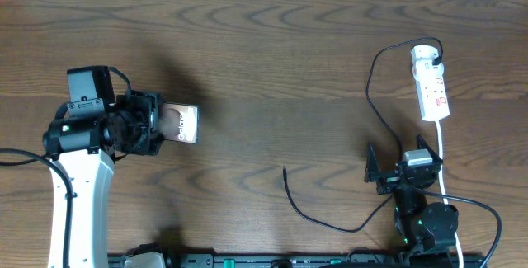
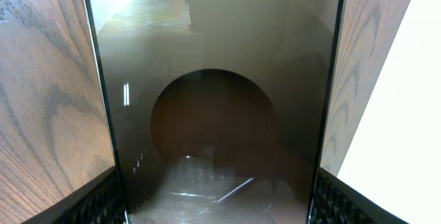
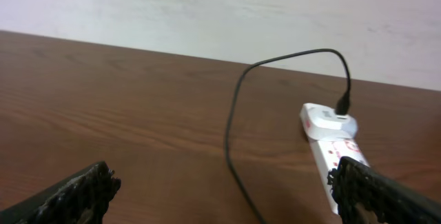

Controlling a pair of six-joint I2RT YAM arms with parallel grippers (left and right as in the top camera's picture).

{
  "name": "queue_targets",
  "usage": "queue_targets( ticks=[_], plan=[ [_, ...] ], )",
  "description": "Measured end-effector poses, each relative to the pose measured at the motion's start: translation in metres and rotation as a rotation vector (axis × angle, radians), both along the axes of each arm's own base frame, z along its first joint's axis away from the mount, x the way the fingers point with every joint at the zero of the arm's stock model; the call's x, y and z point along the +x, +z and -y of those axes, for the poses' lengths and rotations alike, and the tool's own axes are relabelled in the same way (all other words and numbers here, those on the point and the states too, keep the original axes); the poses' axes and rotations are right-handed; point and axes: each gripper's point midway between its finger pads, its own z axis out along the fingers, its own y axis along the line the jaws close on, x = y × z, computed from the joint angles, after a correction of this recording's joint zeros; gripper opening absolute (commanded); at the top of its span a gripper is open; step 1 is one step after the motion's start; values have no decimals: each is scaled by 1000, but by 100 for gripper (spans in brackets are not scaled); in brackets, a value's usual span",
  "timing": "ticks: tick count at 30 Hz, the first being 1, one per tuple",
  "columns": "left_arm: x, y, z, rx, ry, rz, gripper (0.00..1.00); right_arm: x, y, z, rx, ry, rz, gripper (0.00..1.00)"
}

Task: Plug charger to phone and switch on socket
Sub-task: 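Move the right gripper toward the phone held by the left gripper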

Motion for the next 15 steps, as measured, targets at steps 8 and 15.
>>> queue_targets(
  ticks=[8,15],
  plan=[
    [0,0,1,0,-4,-2,7,-8,12,-19,121,104,-65,99],
    [0,-1,9,-1,-24,-7,7,0,94,-37,204,183,-186,99]
  ],
)
